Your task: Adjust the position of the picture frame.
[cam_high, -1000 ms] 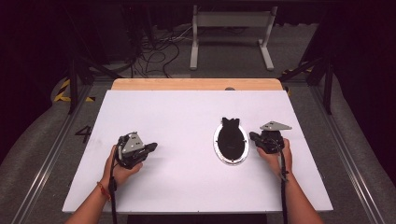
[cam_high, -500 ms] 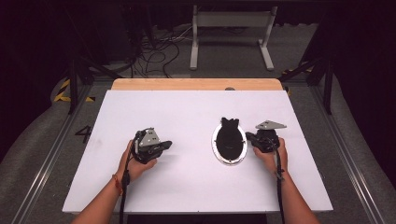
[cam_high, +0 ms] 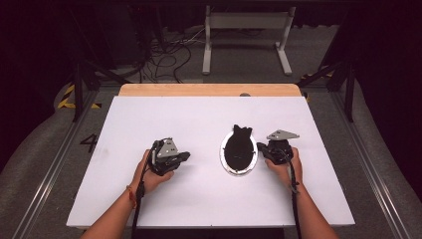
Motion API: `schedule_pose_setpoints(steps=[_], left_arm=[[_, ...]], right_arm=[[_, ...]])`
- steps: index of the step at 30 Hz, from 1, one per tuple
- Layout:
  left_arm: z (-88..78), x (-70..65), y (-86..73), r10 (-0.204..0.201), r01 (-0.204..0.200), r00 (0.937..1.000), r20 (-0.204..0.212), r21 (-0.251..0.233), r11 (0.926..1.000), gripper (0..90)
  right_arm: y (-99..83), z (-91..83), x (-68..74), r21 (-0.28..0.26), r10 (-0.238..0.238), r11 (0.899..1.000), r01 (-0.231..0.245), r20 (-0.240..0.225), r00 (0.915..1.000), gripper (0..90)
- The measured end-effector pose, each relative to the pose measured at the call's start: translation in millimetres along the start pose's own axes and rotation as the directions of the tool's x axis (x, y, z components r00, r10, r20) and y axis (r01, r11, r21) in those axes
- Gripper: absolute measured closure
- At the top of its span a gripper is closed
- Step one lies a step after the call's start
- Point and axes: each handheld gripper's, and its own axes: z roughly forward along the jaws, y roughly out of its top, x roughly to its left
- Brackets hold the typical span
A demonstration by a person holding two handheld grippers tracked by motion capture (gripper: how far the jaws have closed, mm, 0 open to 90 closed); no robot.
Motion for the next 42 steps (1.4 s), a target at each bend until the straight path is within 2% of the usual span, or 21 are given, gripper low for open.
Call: schedule_pose_setpoints(steps=[2, 5, 7, 11, 14, 16, 17, 18, 20, 24, 25, 28, 30, 31, 36, 40, 42], left_arm=[[3.2, -0.6, 1.4, 0.006, -0.006, 1.0000, 0.004, 0.011, 0.9999, 88.8], [8.2, -2.1, 8.2, 0.009, -0.009, 0.9998, 0.019, 0.000, 1.0000, 89.0], [11.0, -3.8, 12.7, 0.015, -0.014, 0.9995, 0.028, -0.007, 0.9999, 89.0], [25.5, -9.0, 21.4, 0.031, -0.031, 0.9986, 0.041, -0.001, 0.9995, 88.8], [32.4, -11.2, 24.1, 0.025, -0.025, 0.9982, 0.054, -0.001, 0.9997, 88.8], [36.4, -14.4, 28.2, 0.034, -0.033, 0.9987, 0.039, -0.014, 0.9994, 88.9], [37.6, -16.2, 31.2, 0.032, -0.031, 0.9990, 0.033, -0.030, 0.9991, 89.4], [38.4, -16.2, 33.6, 0.034, -0.033, 0.9990, 0.030, -0.039, 0.9987, 89.8], [42.9, -17.5, 36.2, 0.031, -0.029, 0.9985, 0.046, -0.034, 0.9990, 89.8], [49.5, -19.2, 35.3, 0.044, -0.043, 0.9978, 0.050, -0.010, 0.9990, 89.5], [50.8, -18.6, 35.2, 0.043, -0.043, 0.9978, 0.050, -0.004, 0.9991, 89.5], [53.0, -17.4, 34.4, 0.047, -0.047, 0.9977, 0.049, 0.012, 0.9988, 89.2], [53.3, -16.9, 33.6, 0.044, -0.044, 0.9979, 0.048, 0.019, 0.9988, 89.0], [53.4, -14.4, 31.8, 0.032, -0.033, 0.9983, 0.049, 0.028, 0.9991, 88.9], [53.8, -8.2, 27.7, 0.016, -0.018, 0.9993, 0.032, 0.048, 0.9987, 88.5], [53.8, -5.0, 25.2, 0.018, -0.019, 0.9996, 0.021, 0.054, 0.9983, 88.2], [53.8, -4.0, 24.7, 0.019, -0.020, 0.9997, 0.011, 0.057, 0.9982, 88.2]], right_arm=[[0.9, 0.2, 2.1, 0.005, -0.014, 1.000, 0.014, -0.001, 0.9999, 90.0], [1.5, 0.2, 1.1, 0.007, -0.020, 1.000, 0.020, -0.012, 0.9997, 90.0], [2.0, 0.5, -1.6, 0.009, -0.003, 1.000, 0.003, -0.023, 0.9997, 90.0], [3.0, 4.7, -6.0, 0.001, 0.022, 1.000, -0.022, 0.036, 0.9991, 90.0], [5.8, 9.0, -7.1, 0.019, 0.032, 0.999, -0.033, 0.039, 0.9987, 89.6], [10.3, 11.8, -8.6, 0.019, 0.053, 0.998, -0.054, 0.037, 0.9979, 89.6], [12.8, 13.4, -8.5, 0.015, 0.046, 0.999, -0.047, 0.035, 0.9983, 90.0], [15.5, 15.3, -6.7, 0.017, 0.016, 1.000, -0.017, 0.043, 0.9989, 90.0], [15.7, 21.0, -4.0, 0.038, -0.012, 0.999, 0.010, 0.064, 0.9979, 90.0], [16.1, 22.1, -6.7, 0.028, 0.018, 0.999, -0.020, 0.050, 0.9986, 90.0], [17.5, 22.5, -8.2, 0.034, 0.041, 0.999, -0.042, 0.043, 0.9982, 90.0], [20.9, 24.5, -3.9, 0.052, 0.007, 0.999, -0.009, 0.029, 0.9996, 90.0], [21.0, 24.8, -2.2, 0.053, 0.005, 0.999, -0.006, 0.010, 0.9999, 90.0], [21.3, 25.1, 2.5, 0.055, -0.010, 0.998, 0.011, -0.012, 0.9999, 90.0], [21.8, 25.5, 10.2, 0.056, -0.035, 0.998, 0.036, -0.020, 0.9992, 90.0], [20.3, 26.2, 17.6, 0.042, -0.026, 0.999, 0.028, -0.052, 0.9983, 90.0], [19.8, 26.4, 25.3, 0.037, -0.036, 0.999, 0.038, -0.053, 0.9979, 90.0]])
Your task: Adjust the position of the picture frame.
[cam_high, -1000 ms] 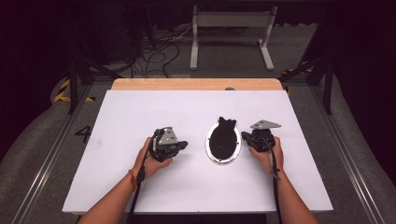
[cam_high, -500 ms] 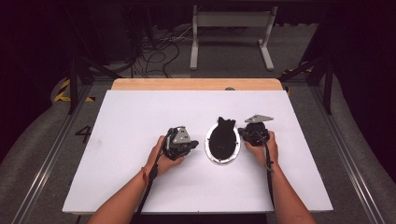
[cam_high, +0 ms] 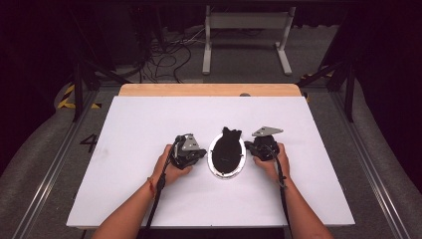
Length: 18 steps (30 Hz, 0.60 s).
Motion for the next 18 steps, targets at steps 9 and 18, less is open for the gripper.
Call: schedule_pose_setpoints(steps=[9, 18], left_arm=[[-4.7, 10.9, -8.3, -0.028, 0.029, 0.9993, -0.026, 0.024, 0.9993, 87.9], [-6.6, 16.8, -10.2, -0.025, 0.026, 0.9992, -0.029, 0.030, 0.9992, 88.6]], right_arm=[[-2.0, -1.0, 22.3, -0.006, -0.053, 0.999, 0.053, -0.033, 0.9981, 90.0], [-2.2, -2.4, 33.0, 0.002, -0.075, 0.997, 0.076, -0.065, 0.9950, 90.0]])
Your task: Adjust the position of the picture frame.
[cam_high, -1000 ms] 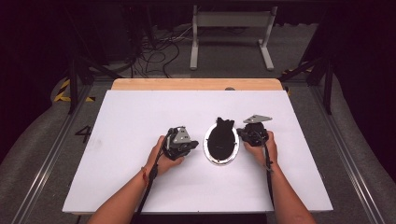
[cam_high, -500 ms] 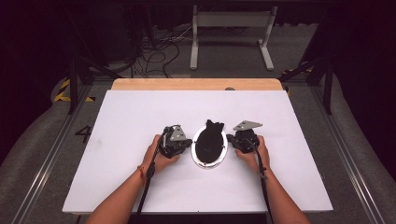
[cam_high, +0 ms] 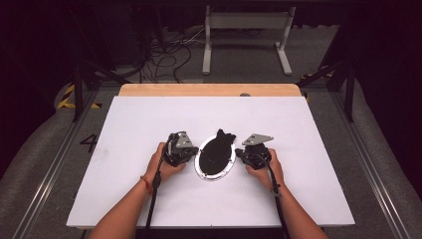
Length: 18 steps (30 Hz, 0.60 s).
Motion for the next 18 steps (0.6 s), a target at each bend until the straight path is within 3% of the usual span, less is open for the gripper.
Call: schedule_pose_setpoints(steps=[7, 12, 16, 18], left_arm=[[1.5, 4.6, 0.7, -0.004, 0.004, 1.0000, 0.002, 0.001, 1.0000, 89.7], [2.7, 5.8, 1.5, -0.012, 0.012, 0.9999, 0.002, -0.002, 0.9999, 88.8], [4.4, 6.6, 2.6, -0.013, 0.013, 0.9999, 0.005, -0.003, 0.9999, 89.9], [5.5, 6.9, 4.0, 0.001, -0.001, 1.0000, -0.003, -0.001, 1.0000, 90.0]], right_arm=[[0.8, -0.5, 5.6, 0.009, -0.026, 1.000, 0.026, 0.001, 0.9996, 90.0], [0.0, -1.3, 5.5, 0.005, 0.008, 1.000, -0.008, -0.007, 0.9999, 90.0], [-2.4, -4.2, 4.2, 0.011, 0.032, 0.999, -0.032, -0.056, 0.9979, 90.0], [-2.1, -5.5, 4.1, 0.020, 0.014, 1.000, -0.013, -0.078, 0.9968, 90.0]])
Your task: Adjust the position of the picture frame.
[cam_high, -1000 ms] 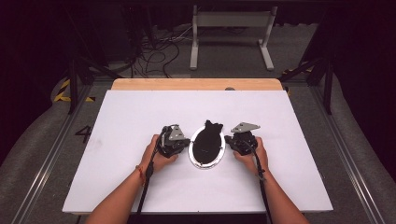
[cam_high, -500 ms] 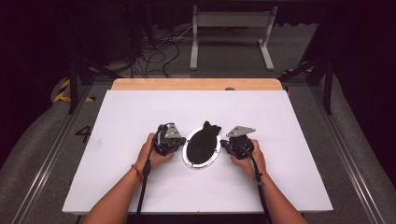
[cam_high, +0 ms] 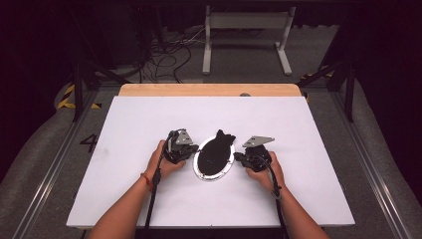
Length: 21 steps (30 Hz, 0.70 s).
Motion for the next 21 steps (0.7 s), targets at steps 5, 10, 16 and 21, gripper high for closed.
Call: schedule_pose_setpoints(steps=[5, 10, 16, 21], left_arm=[[0.8, 3.6, 0.5, -0.028, 0.028, 0.9992, 0.029, 0.001, 0.9996, 90.0], [4.8, 4.4, 4.2, -0.019, 0.019, 0.9995, 0.025, -0.002, 0.9998, 90.0], [7.0, 1.2, 6.6, 0.008, -0.008, 0.9997, 0.024, -0.005, 1.0000, 90.0], [9.6, 2.1, 8.9, 0.003, -0.002, 0.9995, 0.031, -0.010, 1.0000, 90.0]], right_arm=[[1.4, -1.9, 0.5, 0.029, -0.025, 0.999, 0.027, -0.041, 0.9989, 90.0], [0.0, -3.5, 2.7, 0.029, -0.030, 0.999, 0.031, -0.031, 0.9991, 90.0], [-4.0, -7.4, 4.7, 0.026, -0.034, 0.999, 0.034, -0.027, 0.9991, 90.0], [-5.4, -9.9, 8.3, 0.036, -0.041, 0.998, 0.042, -0.016, 0.9990, 90.0]])
